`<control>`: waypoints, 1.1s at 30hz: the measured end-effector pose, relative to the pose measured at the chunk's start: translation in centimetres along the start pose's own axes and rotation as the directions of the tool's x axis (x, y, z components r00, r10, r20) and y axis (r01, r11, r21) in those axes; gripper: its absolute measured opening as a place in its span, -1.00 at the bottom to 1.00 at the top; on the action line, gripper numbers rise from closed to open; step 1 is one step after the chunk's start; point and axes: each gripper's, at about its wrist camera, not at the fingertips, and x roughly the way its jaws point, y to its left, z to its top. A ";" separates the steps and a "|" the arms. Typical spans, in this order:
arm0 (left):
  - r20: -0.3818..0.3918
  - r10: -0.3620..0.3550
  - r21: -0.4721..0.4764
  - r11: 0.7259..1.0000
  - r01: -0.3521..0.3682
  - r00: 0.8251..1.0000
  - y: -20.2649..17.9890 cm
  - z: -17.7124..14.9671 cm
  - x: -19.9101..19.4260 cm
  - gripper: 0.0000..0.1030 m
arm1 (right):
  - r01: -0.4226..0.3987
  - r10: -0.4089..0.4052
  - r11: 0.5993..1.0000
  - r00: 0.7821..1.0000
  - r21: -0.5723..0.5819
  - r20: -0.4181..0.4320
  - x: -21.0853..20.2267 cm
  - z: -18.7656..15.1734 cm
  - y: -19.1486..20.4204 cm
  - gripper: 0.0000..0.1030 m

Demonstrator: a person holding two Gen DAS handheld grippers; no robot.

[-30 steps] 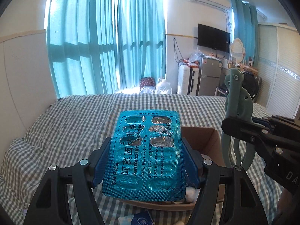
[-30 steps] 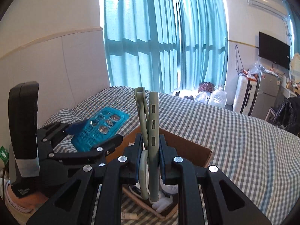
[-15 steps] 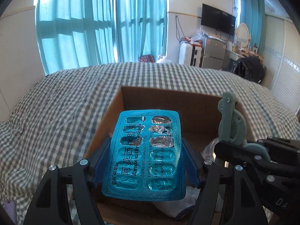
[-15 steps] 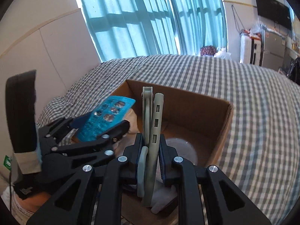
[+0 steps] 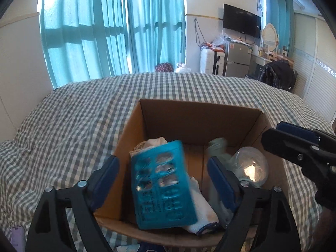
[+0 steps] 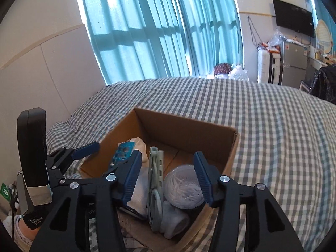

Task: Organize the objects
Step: 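Carry blister pack and clip into the box and open both grippers, then grasp the white tube with the right gripper while the left approaches the tissue pack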

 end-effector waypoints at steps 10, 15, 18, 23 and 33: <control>0.072 0.024 -0.019 1.000 -0.022 0.997 0.9 0.8 -7.0 0.98 | 0.083 -0.081 0.996 0.993 -0.019 0.089 -8.8 -0.6 1.5 0.43; 0.128 0.023 -0.018 1.000 -0.021 0.991 1.6 0.9 -11.5 1.00 | 0.115 -0.109 0.992 0.987 -0.044 0.114 -13.5 -1.5 3.4 0.47; 0.158 0.031 -0.006 1.000 -0.030 0.987 1.8 0.6 -13.9 1.00 | 0.136 -0.127 0.989 0.983 -0.065 0.136 -15.9 -1.8 4.8 0.53; 0.197 0.032 0.012 0.999 -0.035 0.980 2.9 -0.5 -17.1 1.00 | 0.159 -0.147 0.984 0.978 -0.077 0.145 -18.2 -2.7 6.7 0.56; 0.151 0.040 -0.012 0.999 -0.038 0.988 4.9 -5.1 -16.9 1.00 | 0.169 -0.168 0.985 0.985 -0.026 0.039 -14.5 -7.8 8.3 0.58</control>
